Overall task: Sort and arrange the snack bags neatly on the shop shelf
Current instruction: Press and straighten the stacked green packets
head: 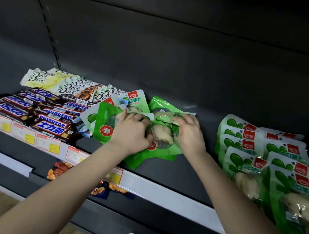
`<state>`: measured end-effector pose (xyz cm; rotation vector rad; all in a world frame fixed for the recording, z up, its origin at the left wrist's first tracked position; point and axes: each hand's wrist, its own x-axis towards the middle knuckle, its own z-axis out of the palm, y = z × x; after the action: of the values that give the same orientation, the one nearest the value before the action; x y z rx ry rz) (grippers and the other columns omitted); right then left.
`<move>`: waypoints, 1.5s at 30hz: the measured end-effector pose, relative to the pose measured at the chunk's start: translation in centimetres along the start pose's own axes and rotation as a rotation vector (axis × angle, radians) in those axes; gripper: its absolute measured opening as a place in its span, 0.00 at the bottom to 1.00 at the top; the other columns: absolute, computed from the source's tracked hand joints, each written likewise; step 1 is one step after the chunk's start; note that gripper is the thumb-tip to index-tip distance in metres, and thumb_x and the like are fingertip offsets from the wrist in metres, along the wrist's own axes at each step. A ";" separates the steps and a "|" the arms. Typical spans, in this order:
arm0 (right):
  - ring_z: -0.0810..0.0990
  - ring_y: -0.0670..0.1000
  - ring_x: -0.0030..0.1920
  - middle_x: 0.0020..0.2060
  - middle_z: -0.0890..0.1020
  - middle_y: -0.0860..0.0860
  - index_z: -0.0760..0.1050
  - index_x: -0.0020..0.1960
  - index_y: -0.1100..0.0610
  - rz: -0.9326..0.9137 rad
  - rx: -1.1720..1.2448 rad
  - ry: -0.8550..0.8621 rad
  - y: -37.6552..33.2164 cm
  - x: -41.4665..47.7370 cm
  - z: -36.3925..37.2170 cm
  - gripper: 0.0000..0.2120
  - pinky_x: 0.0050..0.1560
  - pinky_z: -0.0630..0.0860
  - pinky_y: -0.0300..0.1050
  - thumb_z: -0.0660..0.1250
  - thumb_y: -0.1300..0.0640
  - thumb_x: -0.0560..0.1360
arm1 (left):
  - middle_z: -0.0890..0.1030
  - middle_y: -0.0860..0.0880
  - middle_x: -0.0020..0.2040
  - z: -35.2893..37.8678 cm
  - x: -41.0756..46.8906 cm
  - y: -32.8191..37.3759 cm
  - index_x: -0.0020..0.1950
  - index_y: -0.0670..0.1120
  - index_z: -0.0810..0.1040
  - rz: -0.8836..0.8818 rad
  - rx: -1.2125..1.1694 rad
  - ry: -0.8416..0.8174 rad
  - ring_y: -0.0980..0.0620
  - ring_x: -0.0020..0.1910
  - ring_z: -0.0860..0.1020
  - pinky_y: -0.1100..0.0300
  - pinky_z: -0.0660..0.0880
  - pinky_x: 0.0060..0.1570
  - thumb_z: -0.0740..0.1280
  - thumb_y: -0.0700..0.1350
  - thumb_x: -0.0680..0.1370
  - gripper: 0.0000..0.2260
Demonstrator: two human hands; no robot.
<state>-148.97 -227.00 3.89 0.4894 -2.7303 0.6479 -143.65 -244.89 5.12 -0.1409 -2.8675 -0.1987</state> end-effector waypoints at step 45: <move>0.55 0.53 0.74 0.75 0.58 0.48 0.67 0.70 0.49 0.081 -0.293 -0.460 -0.4 -11.9 -5.9 0.19 0.71 0.54 0.58 0.53 0.54 0.80 | 0.73 0.40 0.62 0.6 1.9 5.4 0.67 0.44 0.71 0.115 0.061 -0.121 0.40 0.63 0.69 0.50 0.62 0.65 0.60 0.57 0.76 0.24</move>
<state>-136.91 -221.45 4.86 0.5075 -3.2168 0.1524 -144.97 -239.33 5.71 -0.3148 -2.9707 -0.0822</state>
